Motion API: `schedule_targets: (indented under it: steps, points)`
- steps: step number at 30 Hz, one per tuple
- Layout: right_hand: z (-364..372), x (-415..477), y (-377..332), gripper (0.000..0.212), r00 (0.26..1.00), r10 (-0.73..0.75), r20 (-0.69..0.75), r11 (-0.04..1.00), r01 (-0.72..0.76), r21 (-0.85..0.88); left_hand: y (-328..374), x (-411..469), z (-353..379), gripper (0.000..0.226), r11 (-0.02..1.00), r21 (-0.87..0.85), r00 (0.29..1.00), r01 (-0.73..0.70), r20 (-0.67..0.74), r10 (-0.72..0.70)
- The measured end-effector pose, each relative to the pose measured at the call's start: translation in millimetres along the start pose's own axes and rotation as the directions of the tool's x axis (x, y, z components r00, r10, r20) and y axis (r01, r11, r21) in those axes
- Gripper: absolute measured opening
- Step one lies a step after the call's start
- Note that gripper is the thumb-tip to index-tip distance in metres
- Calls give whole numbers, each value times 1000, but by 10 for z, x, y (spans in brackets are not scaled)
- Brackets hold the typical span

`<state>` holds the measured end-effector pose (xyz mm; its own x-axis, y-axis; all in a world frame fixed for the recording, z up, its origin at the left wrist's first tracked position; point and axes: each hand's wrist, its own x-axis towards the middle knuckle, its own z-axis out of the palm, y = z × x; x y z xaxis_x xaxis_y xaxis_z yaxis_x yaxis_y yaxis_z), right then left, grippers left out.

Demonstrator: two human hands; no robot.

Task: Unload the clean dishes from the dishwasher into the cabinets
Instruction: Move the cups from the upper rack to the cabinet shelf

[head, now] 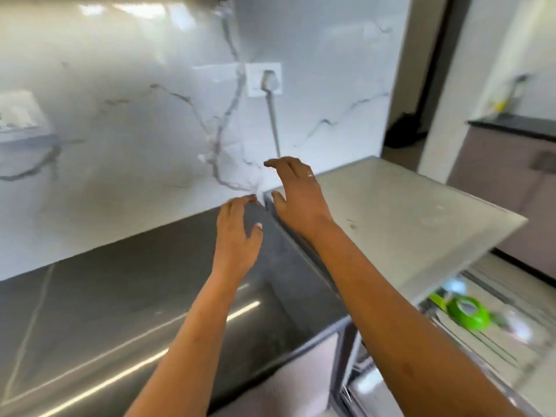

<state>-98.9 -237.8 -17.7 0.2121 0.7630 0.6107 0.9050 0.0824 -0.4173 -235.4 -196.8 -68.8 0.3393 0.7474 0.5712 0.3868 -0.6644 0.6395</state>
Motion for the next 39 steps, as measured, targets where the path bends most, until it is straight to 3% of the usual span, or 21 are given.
schedule_targets:
  steps: [6,9,14,17,20,22,25,27,31,36,39]
  points:
    - [-319,-1278,783,54,942,304,-141,948,-314,-52,326,-992,613,51,987,-158,967,-28,246,67]
    - [-581,-1898,1147,54,893,427,-140,894,-440,-84,526,-1379,812,51,981,-192,925,-24,368,95]
    - [-948,-2669,1821,49,729,674,-120,712,-684,-159,831,-1681,1257,44,974,-225,842,41,532,88]
    - [-1015,-2978,2207,48,663,748,-25,641,-733,-229,916,-1856,1628,37,982,-156,742,109,670,24]
    - [-958,-3177,2581,46,599,798,62,593,-763,-256,895,-2051,2059,29,977,-41,594,208,799,-93]
    - [-881,-3245,2865,48,564,811,154,584,-762,-280,868,-2132,2380,28,956,37,513,290,838,-188]
    - [-746,-3261,3263,54,519,801,298,596,-733,-328,820,-2141,2850,25,918,156,445,365,837,-319]
    - [-615,-3217,3575,54,510,777,369,624,-699,-349,740,-2101,3186,30,889,217,430,403,813,-393]
    - [-306,-3050,4136,57,507,740,442,664,-656,-358,543,-2010,3822,37,875,336,460,349,752,-472]
    - [200,-2820,4644,57,499,655,567,745,-554,-372,287,-1997,4424,53,850,455,563,264,643,-519]
    - [507,-2757,4807,62,556,585,590,803,-499,-326,126,-2052,4657,73,829,513,575,222,618,-537]
